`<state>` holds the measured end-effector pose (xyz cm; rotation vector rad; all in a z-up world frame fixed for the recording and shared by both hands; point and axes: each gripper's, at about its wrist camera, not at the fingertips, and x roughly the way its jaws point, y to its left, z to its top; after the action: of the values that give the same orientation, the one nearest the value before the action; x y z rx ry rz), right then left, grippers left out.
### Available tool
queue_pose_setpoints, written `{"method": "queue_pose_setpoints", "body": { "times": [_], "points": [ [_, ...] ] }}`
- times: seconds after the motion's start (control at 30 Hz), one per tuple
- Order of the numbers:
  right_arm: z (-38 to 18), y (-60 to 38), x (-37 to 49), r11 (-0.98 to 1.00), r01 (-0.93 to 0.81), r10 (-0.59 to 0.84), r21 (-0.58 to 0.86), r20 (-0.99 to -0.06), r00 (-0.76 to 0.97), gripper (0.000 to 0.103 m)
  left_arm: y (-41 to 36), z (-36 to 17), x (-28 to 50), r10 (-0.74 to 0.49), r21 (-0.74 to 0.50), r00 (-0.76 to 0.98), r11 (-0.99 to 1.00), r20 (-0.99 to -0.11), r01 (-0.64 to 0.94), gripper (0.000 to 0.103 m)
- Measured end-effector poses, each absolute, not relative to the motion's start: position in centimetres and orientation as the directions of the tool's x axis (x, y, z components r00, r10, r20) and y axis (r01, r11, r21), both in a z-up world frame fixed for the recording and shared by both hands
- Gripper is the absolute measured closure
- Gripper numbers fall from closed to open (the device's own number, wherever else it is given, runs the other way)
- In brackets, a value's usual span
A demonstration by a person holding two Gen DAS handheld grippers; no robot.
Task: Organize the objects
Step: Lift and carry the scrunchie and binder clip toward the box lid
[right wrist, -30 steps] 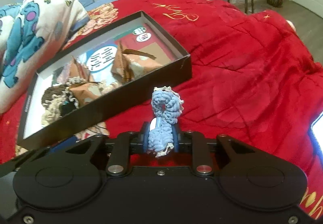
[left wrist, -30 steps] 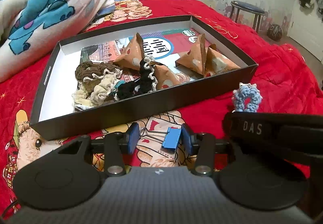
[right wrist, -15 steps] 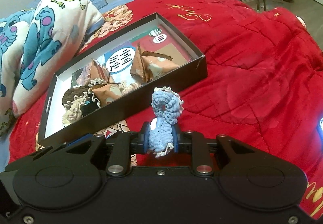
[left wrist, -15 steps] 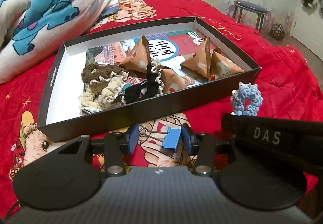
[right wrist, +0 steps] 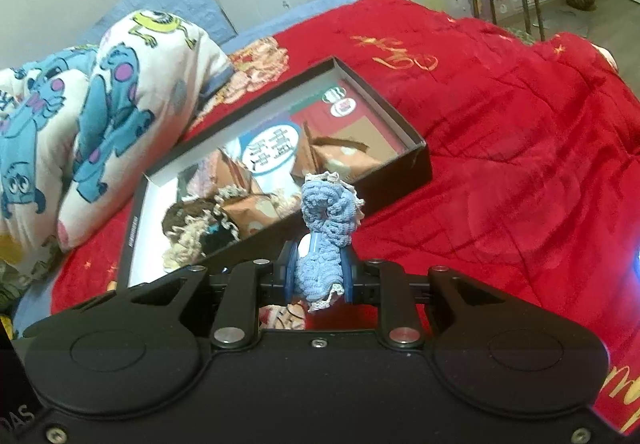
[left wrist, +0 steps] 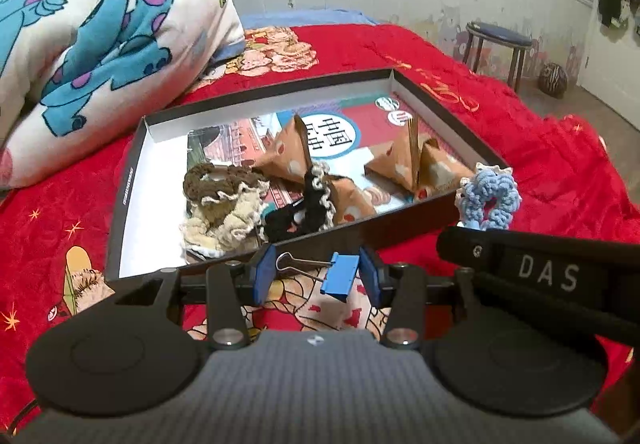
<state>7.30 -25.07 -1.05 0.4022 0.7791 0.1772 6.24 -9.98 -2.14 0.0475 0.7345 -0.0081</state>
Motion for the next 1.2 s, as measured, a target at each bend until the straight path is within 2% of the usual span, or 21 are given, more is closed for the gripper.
{"method": "queue_pose_setpoints", "body": {
  "times": [0.9, 1.2],
  "points": [
    [1.4, -24.3, 7.4, 0.866, -0.112, 0.396, 0.487, -0.533, 0.747, 0.081, -8.4, 0.7, 6.0, 0.053, 0.043, 0.811, 0.999, -0.583, -0.034, 0.054],
    [1.6, -24.6, 8.2, 0.795, -0.136, 0.488, 0.591, -0.491, 0.722, 0.081, -7.7, 1.9, 5.7, 0.08, 0.038, 0.839, 0.997, -0.539, -0.07, 0.054]
  ]
}}
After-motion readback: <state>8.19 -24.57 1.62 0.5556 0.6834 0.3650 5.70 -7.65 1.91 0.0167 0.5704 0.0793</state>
